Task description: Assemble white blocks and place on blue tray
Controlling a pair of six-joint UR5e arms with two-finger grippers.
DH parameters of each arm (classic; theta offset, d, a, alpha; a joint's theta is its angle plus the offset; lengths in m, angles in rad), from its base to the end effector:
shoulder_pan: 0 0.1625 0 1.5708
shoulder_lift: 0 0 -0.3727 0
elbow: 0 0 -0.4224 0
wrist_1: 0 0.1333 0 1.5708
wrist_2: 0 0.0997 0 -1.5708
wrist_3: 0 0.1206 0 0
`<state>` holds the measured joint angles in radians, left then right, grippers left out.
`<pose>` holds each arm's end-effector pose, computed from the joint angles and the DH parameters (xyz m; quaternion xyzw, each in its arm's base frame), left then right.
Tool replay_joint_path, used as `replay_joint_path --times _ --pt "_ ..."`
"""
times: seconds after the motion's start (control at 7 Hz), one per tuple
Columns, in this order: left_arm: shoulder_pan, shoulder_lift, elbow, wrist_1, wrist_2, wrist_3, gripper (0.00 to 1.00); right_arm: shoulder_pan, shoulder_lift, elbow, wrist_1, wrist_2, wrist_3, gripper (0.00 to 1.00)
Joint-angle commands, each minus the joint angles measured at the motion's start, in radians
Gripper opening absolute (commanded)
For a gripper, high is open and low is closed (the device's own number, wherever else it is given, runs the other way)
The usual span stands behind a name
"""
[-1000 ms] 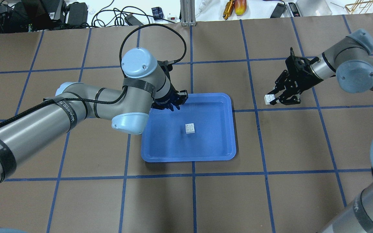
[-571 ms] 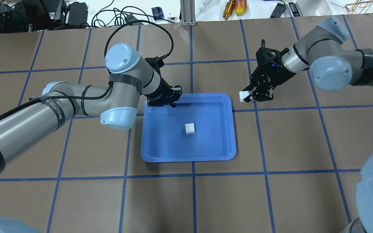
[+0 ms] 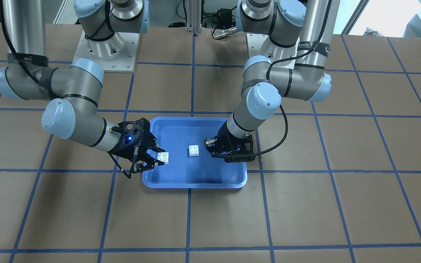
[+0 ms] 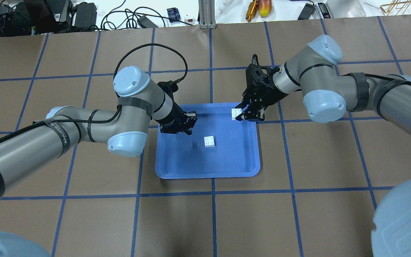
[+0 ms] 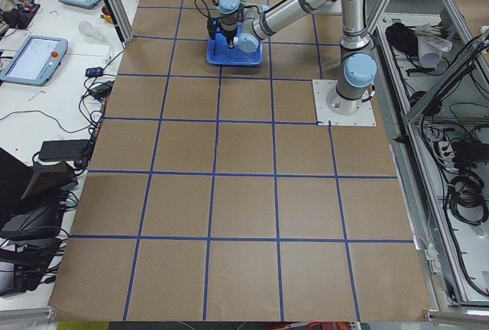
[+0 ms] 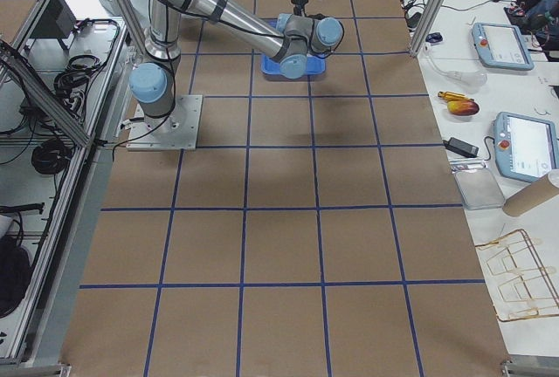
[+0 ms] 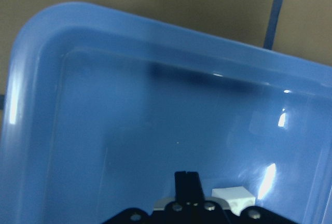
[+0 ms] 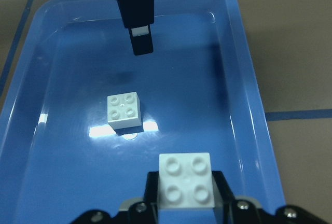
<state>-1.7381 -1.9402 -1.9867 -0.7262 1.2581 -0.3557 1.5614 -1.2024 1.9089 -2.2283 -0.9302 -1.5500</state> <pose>-0.2579 -0.5037 0.1028 0.0883 -0.9834 -0.0120 0.1579 0.2002 -0.5523 0.1345 -0.6552 0.6864 -0.2048 0.2402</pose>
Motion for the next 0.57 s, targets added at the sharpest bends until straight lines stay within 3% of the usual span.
replay_joint_path --times 0.0,0.43 --pt "-0.035 -0.016 -0.011 0.008 0.003 0.009 0.0 0.025 0.0 0.079 -0.117 -0.001 0.05 0.0" --pt "-0.049 -0.008 -0.012 0.008 0.003 -0.006 0.0 0.077 0.044 0.093 -0.143 -0.009 0.057 0.0"
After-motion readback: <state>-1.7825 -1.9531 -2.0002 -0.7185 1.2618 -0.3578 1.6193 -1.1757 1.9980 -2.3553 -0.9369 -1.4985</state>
